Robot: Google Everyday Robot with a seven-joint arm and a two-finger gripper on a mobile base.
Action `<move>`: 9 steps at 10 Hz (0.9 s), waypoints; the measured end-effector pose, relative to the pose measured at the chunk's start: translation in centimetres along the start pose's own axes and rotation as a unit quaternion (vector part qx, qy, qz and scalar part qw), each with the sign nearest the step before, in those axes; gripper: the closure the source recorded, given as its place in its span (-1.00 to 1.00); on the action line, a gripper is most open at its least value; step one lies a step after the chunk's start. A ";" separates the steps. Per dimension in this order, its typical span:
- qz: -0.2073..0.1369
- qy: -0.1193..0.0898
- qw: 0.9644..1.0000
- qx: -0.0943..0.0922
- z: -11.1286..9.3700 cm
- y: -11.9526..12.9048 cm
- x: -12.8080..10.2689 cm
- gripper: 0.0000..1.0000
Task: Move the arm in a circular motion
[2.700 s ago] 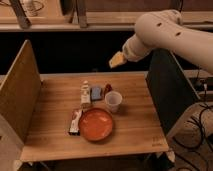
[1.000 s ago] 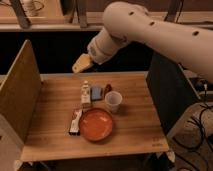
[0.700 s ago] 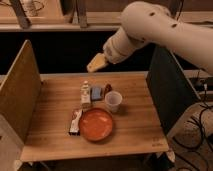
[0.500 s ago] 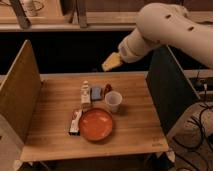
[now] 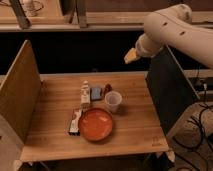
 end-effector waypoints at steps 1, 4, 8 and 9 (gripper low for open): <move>0.002 -0.003 1.000 0.003 1.1 1.5 -1.8 -0.42; -0.032 -0.007 0.998 -0.053 1.8 11.2 -4.2 -0.42; -0.120 -0.018 0.980 -0.160 -2.0 23.1 -0.9 -0.42; -0.135 -0.019 0.975 -0.173 -2.9 23.8 0.1 -0.42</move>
